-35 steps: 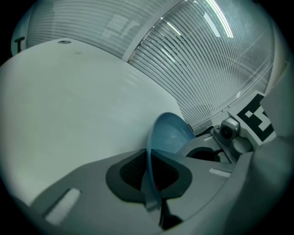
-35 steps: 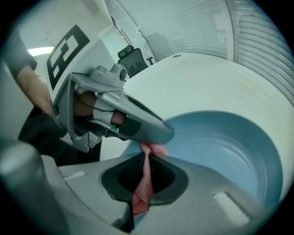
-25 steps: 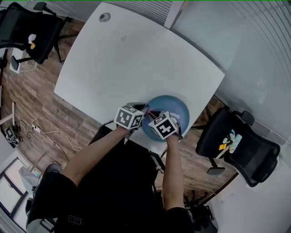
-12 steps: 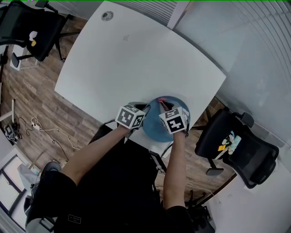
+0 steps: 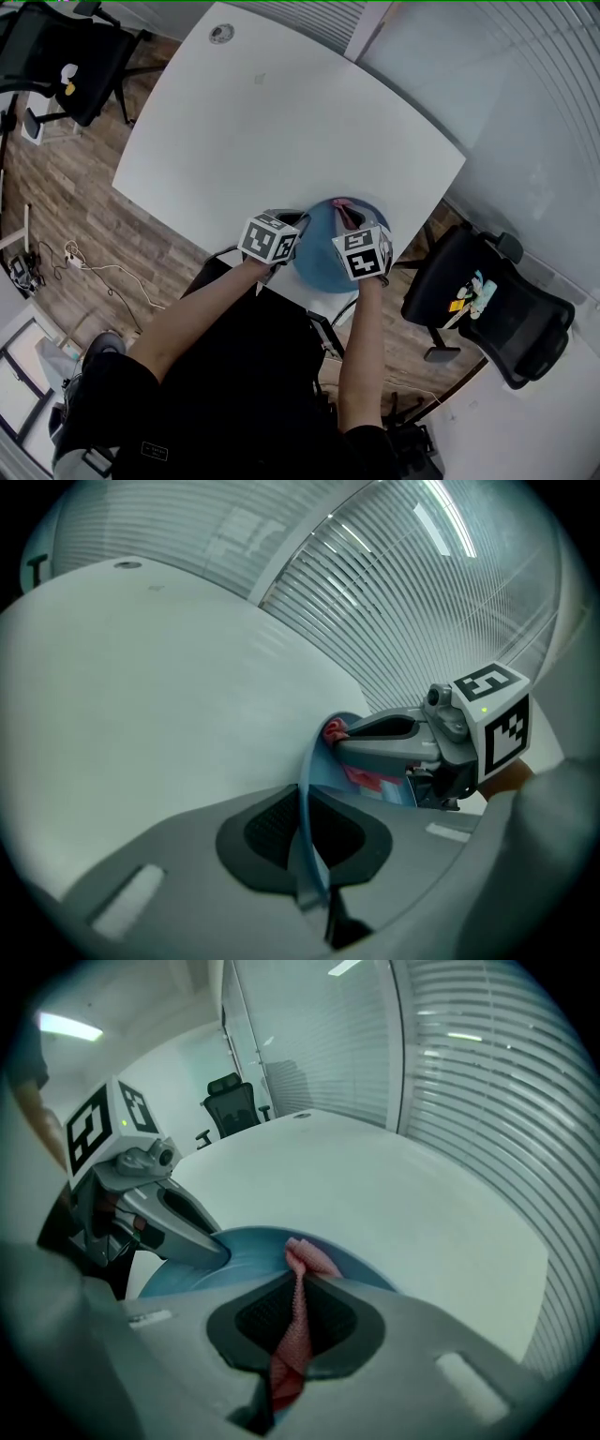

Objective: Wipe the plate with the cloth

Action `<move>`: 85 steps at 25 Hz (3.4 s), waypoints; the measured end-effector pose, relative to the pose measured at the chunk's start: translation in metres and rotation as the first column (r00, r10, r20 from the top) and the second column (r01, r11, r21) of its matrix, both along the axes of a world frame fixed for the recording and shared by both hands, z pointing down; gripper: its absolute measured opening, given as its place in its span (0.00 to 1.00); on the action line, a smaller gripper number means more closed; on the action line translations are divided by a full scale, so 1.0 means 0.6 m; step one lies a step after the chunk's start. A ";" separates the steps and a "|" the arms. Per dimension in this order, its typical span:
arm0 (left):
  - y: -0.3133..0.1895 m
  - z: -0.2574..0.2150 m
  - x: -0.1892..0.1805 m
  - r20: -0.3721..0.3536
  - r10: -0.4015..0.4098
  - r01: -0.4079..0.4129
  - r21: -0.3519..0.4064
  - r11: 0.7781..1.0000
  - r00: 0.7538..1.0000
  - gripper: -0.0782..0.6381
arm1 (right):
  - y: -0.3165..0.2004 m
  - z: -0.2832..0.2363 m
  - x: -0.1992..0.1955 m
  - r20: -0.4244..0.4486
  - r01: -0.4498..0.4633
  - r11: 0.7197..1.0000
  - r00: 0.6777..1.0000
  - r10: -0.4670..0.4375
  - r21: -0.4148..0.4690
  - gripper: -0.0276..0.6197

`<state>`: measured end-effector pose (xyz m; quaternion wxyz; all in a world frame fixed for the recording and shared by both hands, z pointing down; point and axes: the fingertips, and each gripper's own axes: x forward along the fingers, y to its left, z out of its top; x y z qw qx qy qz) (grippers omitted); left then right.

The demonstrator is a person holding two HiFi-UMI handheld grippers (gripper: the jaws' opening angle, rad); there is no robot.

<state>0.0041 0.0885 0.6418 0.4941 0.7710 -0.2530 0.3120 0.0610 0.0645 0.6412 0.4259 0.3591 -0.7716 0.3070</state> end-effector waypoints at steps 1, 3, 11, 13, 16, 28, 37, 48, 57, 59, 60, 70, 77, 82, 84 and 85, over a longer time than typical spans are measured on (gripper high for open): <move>-0.002 0.000 -0.001 0.001 -0.003 0.003 0.001 1.000 1.000 0.13 | 0.005 0.000 -0.003 -0.003 0.013 1.000 1.000 -0.013 -0.001 0.07; -0.005 0.001 0.001 0.004 -0.005 0.005 0.004 1.000 1.000 0.14 | 0.020 0.001 -0.014 -0.002 0.048 0.999 0.999 -0.048 -0.006 0.07; -0.007 0.002 0.001 0.011 -0.017 0.017 0.007 1.000 1.000 0.14 | 0.116 0.001 -0.080 0.049 0.177 0.982 0.983 -0.174 -0.059 0.07; -0.010 0.003 0.001 0.012 -0.026 0.026 0.011 1.000 1.000 0.14 | 0.139 0.002 -0.092 0.072 0.198 0.977 0.979 -0.192 -0.078 0.07; -0.019 0.002 -0.002 0.014 -0.047 0.047 0.018 0.999 0.999 0.14 | 0.166 0.001 -0.104 0.101 0.221 0.969 0.972 -0.211 -0.106 0.07; -0.042 0.003 -0.008 0.004 -0.086 0.086 0.033 0.996 0.996 0.13 | 0.220 0.000 -0.110 0.168 0.253 0.951 0.960 -0.224 -0.179 0.07; -0.039 0.003 -0.008 -0.005 -0.046 0.046 0.034 0.998 0.999 0.13 | 0.218 0.001 -0.102 0.159 0.255 0.955 0.960 -0.231 -0.153 0.07; -0.036 0.002 -0.005 -0.013 -0.019 0.020 0.040 0.999 1.000 0.13 | 0.145 0.004 -0.057 0.127 0.217 0.968 0.971 -0.201 -0.125 0.07; -0.037 0.000 -0.005 -0.016 -0.012 0.013 0.041 0.999 1.000 0.13 | 0.048 0.002 -0.028 0.101 0.202 0.977 0.976 -0.194 -0.072 0.07; -0.037 0.000 -0.005 -0.017 -0.012 0.013 0.041 0.999 1.000 0.13 | 0.030 0.003 -0.023 0.092 0.197 0.979 0.977 -0.191 -0.056 0.07; -0.037 0.000 -0.006 -0.018 -0.012 0.013 0.041 0.999 1.000 0.13 | 0.022 0.003 -0.020 0.085 0.194 0.980 0.978 -0.189 -0.047 0.07; -0.036 -0.002 -0.007 -0.013 -0.008 0.008 0.041 0.999 1.000 0.13 | -0.045 0.006 0.022 -0.140 0.236 0.970 0.964 -0.225 0.060 0.07; -0.038 -0.001 -0.007 -0.007 -0.032 0.032 0.050 0.998 0.999 0.13 | -0.040 0.004 0.037 -0.094 0.134 0.989 0.987 -0.127 0.067 0.07; -0.036 0.000 -0.009 -0.007 -0.037 0.037 0.042 0.998 0.999 0.13 | 0.000 0.002 0.030 -0.082 0.141 0.988 0.987 -0.136 0.054 0.07; -0.036 0.000 -0.008 -0.006 -0.039 0.039 0.042 0.998 0.999 0.13 | 0.028 0.003 0.019 -0.077 0.162 0.986 0.984 -0.158 0.048 0.07; -0.036 0.000 -0.008 -0.006 -0.039 0.039 0.041 0.998 0.999 0.13 | 0.044 0.003 0.012 -0.073 0.173 0.984 0.983 -0.170 0.042 0.07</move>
